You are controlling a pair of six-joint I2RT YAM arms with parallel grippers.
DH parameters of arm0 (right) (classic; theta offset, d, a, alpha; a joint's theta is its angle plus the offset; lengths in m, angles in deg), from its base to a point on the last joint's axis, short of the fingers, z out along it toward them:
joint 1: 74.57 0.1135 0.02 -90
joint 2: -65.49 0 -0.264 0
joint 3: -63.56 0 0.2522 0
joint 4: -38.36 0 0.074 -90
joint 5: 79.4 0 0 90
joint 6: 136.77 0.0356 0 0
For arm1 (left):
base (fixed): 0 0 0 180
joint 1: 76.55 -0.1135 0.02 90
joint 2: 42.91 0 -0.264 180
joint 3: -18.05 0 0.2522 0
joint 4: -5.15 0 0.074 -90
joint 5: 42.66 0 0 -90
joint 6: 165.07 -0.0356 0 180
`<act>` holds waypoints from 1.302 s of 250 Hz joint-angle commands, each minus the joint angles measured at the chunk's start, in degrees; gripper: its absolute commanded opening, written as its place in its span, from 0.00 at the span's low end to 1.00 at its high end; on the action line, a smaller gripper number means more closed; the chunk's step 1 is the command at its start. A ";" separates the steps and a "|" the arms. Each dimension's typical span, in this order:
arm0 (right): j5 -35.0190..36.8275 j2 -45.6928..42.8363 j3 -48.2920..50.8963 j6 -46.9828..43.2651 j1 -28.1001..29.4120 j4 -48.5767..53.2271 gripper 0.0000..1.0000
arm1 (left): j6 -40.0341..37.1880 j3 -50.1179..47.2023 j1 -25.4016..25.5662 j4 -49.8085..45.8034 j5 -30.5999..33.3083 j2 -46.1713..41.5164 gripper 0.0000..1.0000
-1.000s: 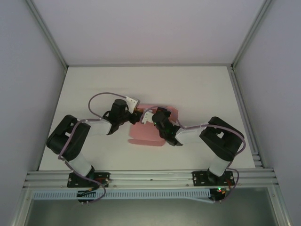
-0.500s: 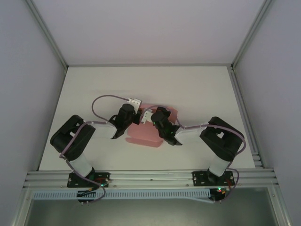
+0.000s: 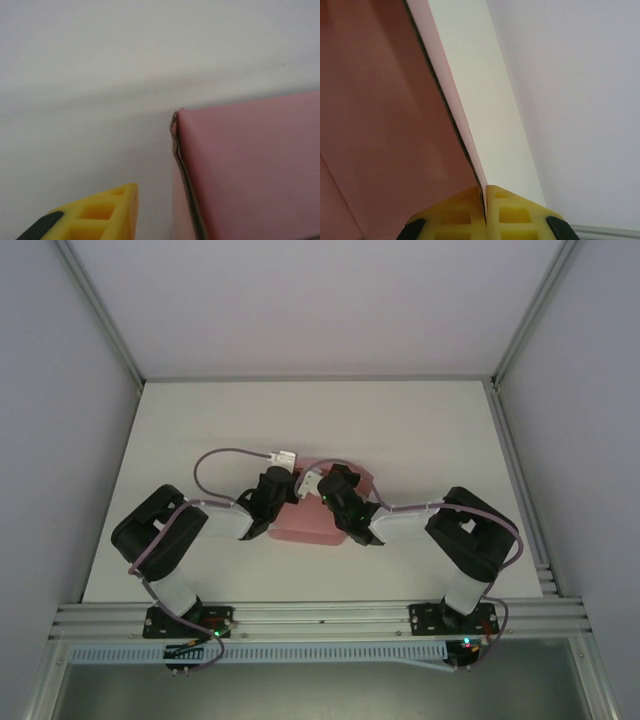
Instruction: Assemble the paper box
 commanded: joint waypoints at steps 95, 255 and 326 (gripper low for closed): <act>5.19 1.25 -0.20 4.76 -1.86 5.17 0.00 | -0.23 -3.89 -0.92 -6.64 -0.29 -2.74 0.37; 0.77 -3.48 1.86 4.76 -0.02 4.98 0.00 | 0.45 0.02 0.94 -8.14 3.22 1.06 0.04; 3.23 -7.04 2.30 5.95 0.41 9.06 0.00 | 5.47 0.35 0.61 -12.43 26.31 1.25 0.00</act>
